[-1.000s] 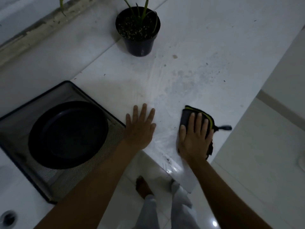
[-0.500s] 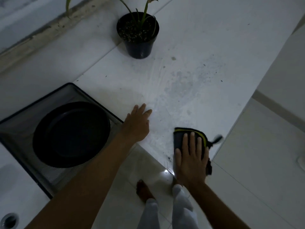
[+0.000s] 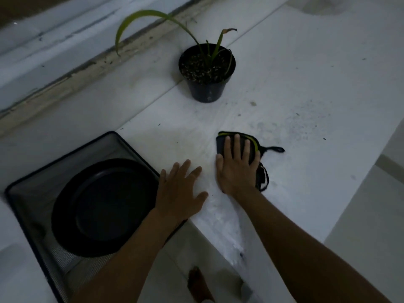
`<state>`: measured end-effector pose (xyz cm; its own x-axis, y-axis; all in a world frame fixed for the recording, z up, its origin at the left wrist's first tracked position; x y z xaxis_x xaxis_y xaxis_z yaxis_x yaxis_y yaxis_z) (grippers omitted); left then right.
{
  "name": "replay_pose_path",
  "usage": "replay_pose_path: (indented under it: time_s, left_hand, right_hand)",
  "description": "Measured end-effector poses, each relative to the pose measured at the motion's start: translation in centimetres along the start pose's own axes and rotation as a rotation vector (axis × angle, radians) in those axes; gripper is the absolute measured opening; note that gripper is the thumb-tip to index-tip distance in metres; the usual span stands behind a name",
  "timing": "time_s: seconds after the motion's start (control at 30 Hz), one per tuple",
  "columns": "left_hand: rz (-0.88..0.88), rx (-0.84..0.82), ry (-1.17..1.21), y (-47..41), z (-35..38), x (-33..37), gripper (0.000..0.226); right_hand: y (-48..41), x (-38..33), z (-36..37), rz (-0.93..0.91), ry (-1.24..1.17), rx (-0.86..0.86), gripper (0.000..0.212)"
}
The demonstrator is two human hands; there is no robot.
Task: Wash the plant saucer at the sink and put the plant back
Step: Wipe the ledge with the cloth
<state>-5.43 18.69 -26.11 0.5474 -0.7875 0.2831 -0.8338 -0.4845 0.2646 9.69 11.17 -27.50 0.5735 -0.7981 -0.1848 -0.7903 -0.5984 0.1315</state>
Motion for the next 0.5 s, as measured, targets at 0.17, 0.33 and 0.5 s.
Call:
replay_pose_path:
  time_s: [0.17,0.33,0.5]
  left_hand:
    - [-0.059,0.126,0.125,0.3,-2.3,-1.8,0.064]
    - [-0.217,0.049,-0.008,0.7,-3.1,-4.3,0.057]
    - [-0.203,0.036,-0.018,1.2,-2.7,-3.8,0.051]
  right_hand:
    - [1.7,-1.5,0.2,-0.326,0.101,-0.025,0.062]
    - [4.2,0.1,0.0,-0.725,0.213,-0.096,0.059]
    - [-4.6,-7.8,0.0,-0.522,0.156,-0.106,0.064]
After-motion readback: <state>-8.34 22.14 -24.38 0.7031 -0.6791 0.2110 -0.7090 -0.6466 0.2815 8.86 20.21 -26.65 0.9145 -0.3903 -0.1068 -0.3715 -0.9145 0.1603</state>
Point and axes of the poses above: each hand's wrist, its own y-axis away from the middle knuckle, its own z-axis out of the palm, x = y × z, the point moved 10 cm from there along -y, towards the middle knuckle, and after that the axes turned 4 degrees about z, right-handed, at the moved point
